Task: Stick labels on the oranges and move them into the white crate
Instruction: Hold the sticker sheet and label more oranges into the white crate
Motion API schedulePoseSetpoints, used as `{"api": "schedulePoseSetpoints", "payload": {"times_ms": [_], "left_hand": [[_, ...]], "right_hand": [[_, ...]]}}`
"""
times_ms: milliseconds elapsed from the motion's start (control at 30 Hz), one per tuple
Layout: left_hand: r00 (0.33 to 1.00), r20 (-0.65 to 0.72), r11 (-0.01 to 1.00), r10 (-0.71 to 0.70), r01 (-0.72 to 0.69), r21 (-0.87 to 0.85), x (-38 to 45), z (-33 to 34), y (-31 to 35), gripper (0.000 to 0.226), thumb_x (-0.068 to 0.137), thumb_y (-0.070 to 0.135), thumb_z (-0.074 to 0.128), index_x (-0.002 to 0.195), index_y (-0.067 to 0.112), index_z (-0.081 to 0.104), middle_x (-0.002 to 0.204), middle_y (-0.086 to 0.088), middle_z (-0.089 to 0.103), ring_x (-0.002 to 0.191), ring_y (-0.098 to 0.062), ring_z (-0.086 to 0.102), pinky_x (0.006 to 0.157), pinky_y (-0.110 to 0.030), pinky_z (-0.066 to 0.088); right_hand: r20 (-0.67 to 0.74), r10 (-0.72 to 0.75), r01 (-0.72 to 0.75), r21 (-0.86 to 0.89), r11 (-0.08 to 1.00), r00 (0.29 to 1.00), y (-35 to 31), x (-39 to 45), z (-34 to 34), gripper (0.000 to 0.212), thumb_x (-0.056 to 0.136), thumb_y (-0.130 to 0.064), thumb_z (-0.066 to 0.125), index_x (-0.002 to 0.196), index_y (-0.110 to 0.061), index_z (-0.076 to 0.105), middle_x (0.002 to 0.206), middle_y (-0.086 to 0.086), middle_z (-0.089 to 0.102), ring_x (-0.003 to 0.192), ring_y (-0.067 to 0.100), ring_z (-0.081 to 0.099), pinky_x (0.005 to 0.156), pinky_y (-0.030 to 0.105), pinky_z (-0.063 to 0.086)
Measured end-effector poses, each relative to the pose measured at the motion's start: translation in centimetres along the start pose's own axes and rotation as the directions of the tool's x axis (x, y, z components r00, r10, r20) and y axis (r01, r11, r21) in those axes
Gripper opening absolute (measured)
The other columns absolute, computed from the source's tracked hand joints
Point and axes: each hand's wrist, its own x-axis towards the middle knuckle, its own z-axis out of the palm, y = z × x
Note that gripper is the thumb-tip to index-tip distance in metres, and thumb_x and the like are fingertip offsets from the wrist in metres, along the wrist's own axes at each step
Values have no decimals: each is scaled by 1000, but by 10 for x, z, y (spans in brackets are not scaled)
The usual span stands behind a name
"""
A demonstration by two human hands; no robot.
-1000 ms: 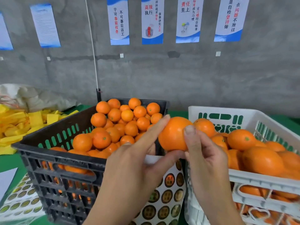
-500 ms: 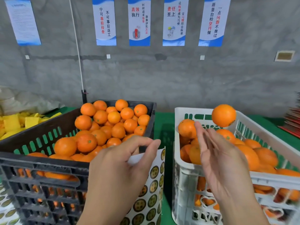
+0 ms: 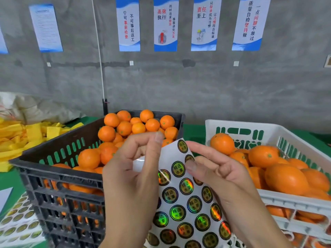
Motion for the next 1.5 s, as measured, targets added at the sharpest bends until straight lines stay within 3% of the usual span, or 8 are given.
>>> {"api": "schedulePoseSetpoints", "payload": {"times_ms": [200, 467, 600, 733, 867, 967, 1267, 1500], "left_hand": [[949, 288, 957, 127, -194, 217, 4, -12, -7, 22, 96, 33, 66, 114, 37, 78, 131, 13, 60, 110, -14, 66, 87, -26, 53], [899, 426, 904, 100, -262, 339, 1, -10, -2, 29, 97, 40, 62, 124, 36, 74, 123, 22, 67, 114, -7, 64, 86, -45, 54], [895, 439, 926, 73, -225, 303, -3, -8, 3, 30, 97, 45, 60, 123, 39, 73, 120, 28, 68, 112, 3, 62, 88, -35, 53], [910, 414, 988, -9, -56, 146, -1, -10, 3, 27, 92, 43, 65, 113, 34, 78, 107, 25, 73, 103, -4, 70, 85, -32, 57], [921, 389, 998, -25, -2, 69, 3, -18, 3, 15, 100, 36, 67, 101, 30, 81, 90, 19, 76, 91, -2, 72, 71, -13, 52], [915, 402, 997, -26, -4, 74, 4, -21, 0, 17, 100, 35, 65, 97, 29, 81, 85, 14, 76, 86, -7, 73, 66, -15, 53], [889, 457, 997, -15, -19, 69, 8, -29, -6, 23, 92, 42, 67, 110, 35, 80, 93, 20, 77, 89, -5, 74, 75, -18, 56], [889, 458, 1000, -9, 3, 13, 7, -29, -9, 20, 100, 37, 61, 108, 39, 79, 93, 15, 78, 86, -9, 75, 72, -35, 59]], "right_hand": [[-76, -172, 157, -166, 974, 982, -6, -5, 1, 46, 78, -14, 79, 123, -22, 72, 111, 10, 77, 103, 26, 75, 80, 21, 59], [-37, -326, 259, -524, 811, 945, -6, -12, 8, 42, 95, -28, 57, 135, -41, 56, 99, -17, 77, 102, -5, 68, 85, 1, 43], [-4, -357, 278, -620, 734, 934, -3, -14, 11, 41, 99, -37, 49, 132, -60, 50, 98, -15, 74, 94, 9, 67, 81, 12, 51], [61, -379, 311, -698, 645, 923, -1, -16, 14, 37, 105, -47, 41, 138, -64, 39, 103, -15, 72, 87, 27, 66, 85, 45, 51], [142, -469, 418, -715, 561, 872, 5, -14, 14, 44, 108, -38, 40, 149, -51, 32, 104, -16, 71, 88, 7, 68, 77, 20, 53], [178, -493, 450, -729, 515, 852, 7, -11, 16, 48, 108, -30, 41, 153, -41, 28, 107, -18, 70, 100, -1, 66, 87, 6, 45], [157, -504, 443, -731, 519, 849, 10, -9, 18, 45, 106, -43, 40, 149, -50, 30, 100, -11, 68, 78, 23, 64, 71, 37, 51], [154, -499, 436, -735, 519, 853, 13, -8, 18, 41, 108, -38, 41, 144, -55, 33, 87, -1, 61, 72, 22, 60, 68, 36, 49]]}}
